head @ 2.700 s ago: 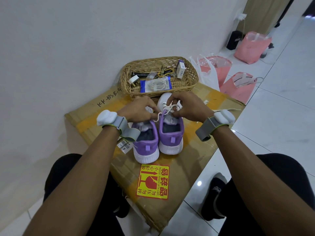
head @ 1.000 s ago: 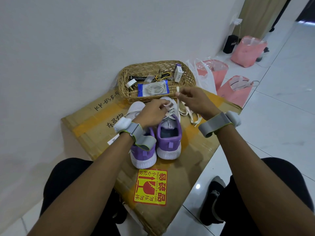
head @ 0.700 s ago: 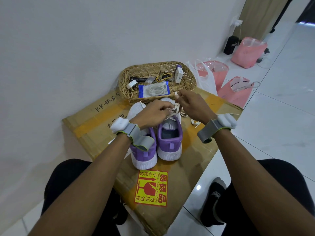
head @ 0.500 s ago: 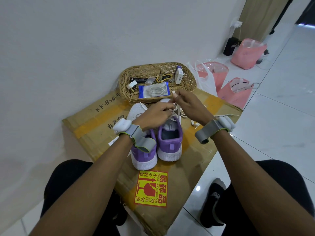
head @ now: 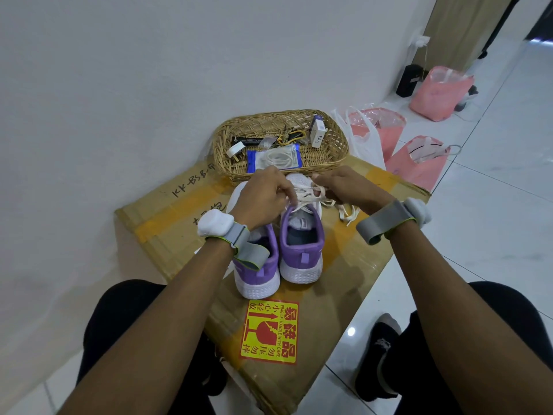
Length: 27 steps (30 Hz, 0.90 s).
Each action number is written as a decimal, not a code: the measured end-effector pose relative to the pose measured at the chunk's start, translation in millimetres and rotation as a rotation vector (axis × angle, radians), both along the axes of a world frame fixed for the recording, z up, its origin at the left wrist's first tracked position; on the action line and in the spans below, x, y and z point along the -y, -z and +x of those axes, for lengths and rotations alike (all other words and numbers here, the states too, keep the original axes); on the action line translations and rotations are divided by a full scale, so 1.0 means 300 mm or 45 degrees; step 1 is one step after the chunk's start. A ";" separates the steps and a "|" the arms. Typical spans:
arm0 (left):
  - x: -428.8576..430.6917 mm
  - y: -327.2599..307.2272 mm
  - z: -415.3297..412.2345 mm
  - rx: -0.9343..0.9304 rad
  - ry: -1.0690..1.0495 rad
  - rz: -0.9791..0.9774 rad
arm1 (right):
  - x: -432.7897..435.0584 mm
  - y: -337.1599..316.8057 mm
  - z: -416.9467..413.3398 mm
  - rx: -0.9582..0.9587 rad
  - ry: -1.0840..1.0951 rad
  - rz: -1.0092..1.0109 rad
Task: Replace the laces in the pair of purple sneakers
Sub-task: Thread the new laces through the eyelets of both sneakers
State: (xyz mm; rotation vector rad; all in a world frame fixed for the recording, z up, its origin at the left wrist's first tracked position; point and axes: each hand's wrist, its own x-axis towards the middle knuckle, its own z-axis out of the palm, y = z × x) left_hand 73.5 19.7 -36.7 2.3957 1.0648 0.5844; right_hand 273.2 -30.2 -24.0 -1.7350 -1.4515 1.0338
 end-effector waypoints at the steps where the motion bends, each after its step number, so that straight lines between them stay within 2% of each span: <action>1: 0.000 0.009 0.006 0.008 -0.034 0.001 | 0.004 -0.005 0.000 -0.075 -0.026 -0.096; 5: 0.003 0.026 0.033 0.038 -0.012 -0.124 | 0.013 -0.023 -0.006 -0.239 -0.176 -0.279; 9: 0.017 0.007 0.035 0.154 0.084 -0.250 | 0.017 -0.036 -0.007 -0.266 -0.185 -0.275; 12: 0.007 -0.038 0.005 0.173 0.091 -0.428 | 0.019 -0.046 0.032 -0.018 -0.069 -0.148; 16: -0.045 -0.102 -0.066 0.565 -0.106 -0.948 | 0.030 -0.032 0.130 0.352 0.111 0.115; 18: -0.077 -0.102 -0.090 0.652 -0.238 -1.011 | 0.029 -0.011 0.168 0.491 0.167 0.074; 22: -0.114 -0.073 -0.138 0.411 -0.469 -0.739 | 0.010 0.052 0.216 0.877 0.304 -0.222; 26: -0.126 -0.030 -0.170 -0.242 -0.392 -0.249 | -0.015 0.088 0.169 1.081 0.475 -0.374; 27: -0.115 -0.021 -0.166 -0.336 -0.357 -0.173 | -0.018 0.090 0.142 1.096 0.483 -0.376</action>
